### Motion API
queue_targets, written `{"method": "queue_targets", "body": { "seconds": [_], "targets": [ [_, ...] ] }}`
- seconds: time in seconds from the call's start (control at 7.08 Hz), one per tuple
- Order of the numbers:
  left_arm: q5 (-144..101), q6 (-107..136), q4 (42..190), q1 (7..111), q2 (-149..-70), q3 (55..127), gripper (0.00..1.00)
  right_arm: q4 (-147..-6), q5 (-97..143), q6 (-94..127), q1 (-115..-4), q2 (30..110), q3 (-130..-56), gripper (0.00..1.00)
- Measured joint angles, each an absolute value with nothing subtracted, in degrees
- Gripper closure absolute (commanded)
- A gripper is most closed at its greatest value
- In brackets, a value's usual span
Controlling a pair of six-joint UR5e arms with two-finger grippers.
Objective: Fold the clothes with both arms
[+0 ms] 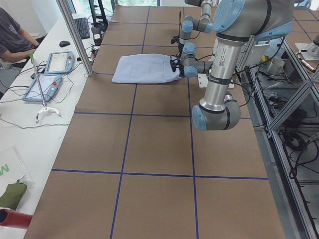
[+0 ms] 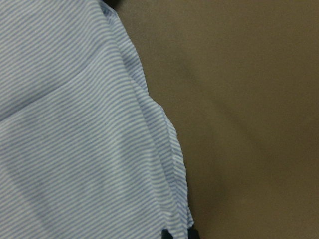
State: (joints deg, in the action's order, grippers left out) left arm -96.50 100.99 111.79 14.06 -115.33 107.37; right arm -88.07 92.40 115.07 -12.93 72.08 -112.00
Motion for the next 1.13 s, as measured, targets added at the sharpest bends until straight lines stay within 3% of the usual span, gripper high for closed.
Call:
{"method": "queue_targets", "body": {
  "seconds": [1.13],
  "targets": [
    [-97.0, 101.0, 111.0, 14.5, -115.0, 110.4, 1.0, -87.8, 97.6, 114.8, -14.5, 71.7, -115.4, 1.0]
  ]
}}
